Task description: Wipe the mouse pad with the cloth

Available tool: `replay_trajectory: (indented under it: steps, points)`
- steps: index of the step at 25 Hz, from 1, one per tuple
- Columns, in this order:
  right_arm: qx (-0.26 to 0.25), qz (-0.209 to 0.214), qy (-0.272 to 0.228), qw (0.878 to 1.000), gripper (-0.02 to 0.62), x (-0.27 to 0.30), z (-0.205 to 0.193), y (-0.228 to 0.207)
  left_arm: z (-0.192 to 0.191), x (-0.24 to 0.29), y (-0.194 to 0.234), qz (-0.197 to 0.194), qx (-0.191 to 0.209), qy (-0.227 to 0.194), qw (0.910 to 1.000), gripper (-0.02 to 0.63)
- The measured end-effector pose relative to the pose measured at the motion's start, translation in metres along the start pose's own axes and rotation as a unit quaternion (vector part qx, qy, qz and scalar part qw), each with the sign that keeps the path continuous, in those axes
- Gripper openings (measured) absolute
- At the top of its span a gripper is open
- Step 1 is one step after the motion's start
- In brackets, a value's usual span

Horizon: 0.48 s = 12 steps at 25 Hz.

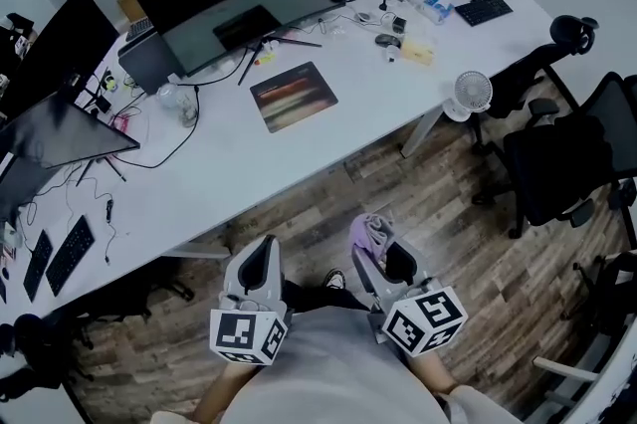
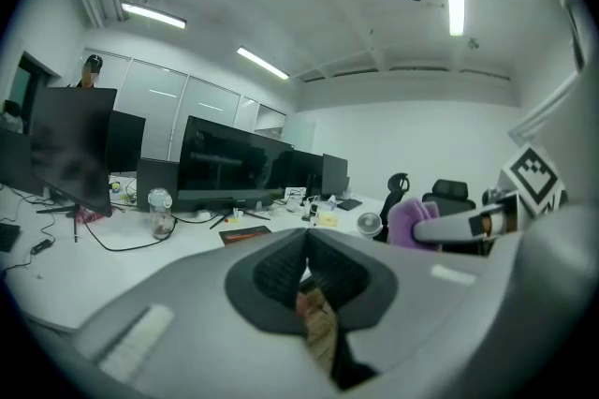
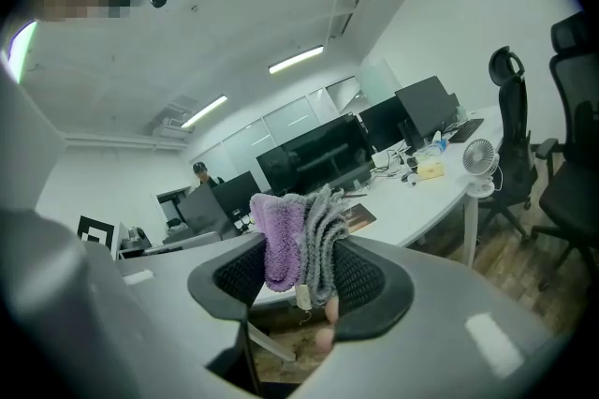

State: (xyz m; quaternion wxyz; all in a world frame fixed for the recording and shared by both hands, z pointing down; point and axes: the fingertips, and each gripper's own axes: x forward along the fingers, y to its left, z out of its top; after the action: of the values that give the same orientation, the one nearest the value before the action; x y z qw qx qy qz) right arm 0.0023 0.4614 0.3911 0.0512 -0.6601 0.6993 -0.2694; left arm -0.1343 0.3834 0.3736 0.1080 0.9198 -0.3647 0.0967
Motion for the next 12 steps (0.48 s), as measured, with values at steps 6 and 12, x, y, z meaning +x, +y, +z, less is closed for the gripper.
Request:
replay_trajectory:
  steps: [6, 12]
  points:
    - [0.01, 0.011, 0.0, 1.0, 0.196, 0.009, 0.004, -0.008, 0.005, 0.009, 0.005, 0.013, -0.003, -0.001, 0.9999, 0.0]
    - [0.0, 0.017, 0.011, 1.0, 0.196, 0.027, 0.011, -0.015, 0.01, 0.029, 0.008, 0.01, -0.007, -0.008, 0.9999, 0.0]
